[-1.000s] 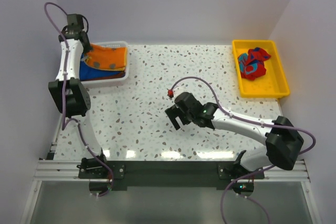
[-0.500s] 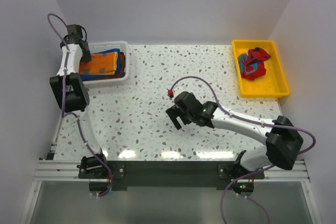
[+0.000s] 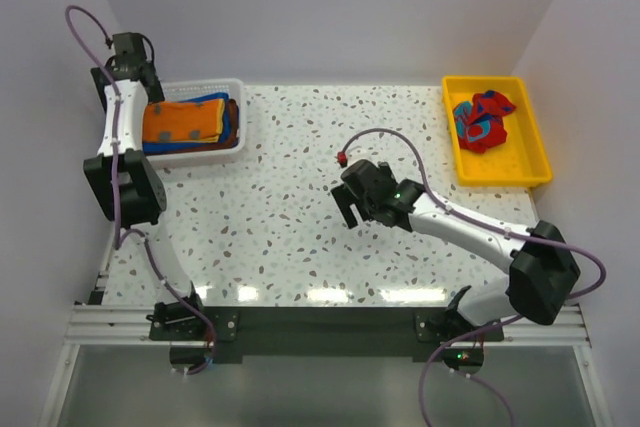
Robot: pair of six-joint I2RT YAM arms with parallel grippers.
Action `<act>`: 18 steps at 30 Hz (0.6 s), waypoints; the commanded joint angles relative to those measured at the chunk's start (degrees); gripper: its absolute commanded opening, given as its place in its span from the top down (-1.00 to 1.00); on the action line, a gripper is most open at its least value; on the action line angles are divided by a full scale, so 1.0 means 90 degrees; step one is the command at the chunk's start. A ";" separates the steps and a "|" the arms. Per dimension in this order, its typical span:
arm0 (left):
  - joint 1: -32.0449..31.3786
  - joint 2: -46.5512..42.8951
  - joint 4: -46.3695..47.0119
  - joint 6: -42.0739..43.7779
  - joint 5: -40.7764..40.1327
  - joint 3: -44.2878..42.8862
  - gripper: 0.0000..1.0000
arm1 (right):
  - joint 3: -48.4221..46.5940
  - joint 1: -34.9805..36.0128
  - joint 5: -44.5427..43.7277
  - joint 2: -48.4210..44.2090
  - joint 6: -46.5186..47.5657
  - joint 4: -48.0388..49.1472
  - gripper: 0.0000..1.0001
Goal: Fold and stack the towels
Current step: Neatly place the folded towel into the bin
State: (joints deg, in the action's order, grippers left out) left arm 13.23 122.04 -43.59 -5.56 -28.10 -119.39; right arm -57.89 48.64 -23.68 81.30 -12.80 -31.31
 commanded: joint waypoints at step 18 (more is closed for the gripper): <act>-0.0972 -0.1139 0.1962 -0.1286 0.2761 0.2670 -0.03 | 0.0357 -0.1079 0.0346 -0.0810 -0.0316 0.0256 -0.96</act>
State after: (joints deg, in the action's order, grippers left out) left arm 5.45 111.09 -31.40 -14.46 -6.02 -96.36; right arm -55.79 39.46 -22.17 75.35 -14.61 -31.55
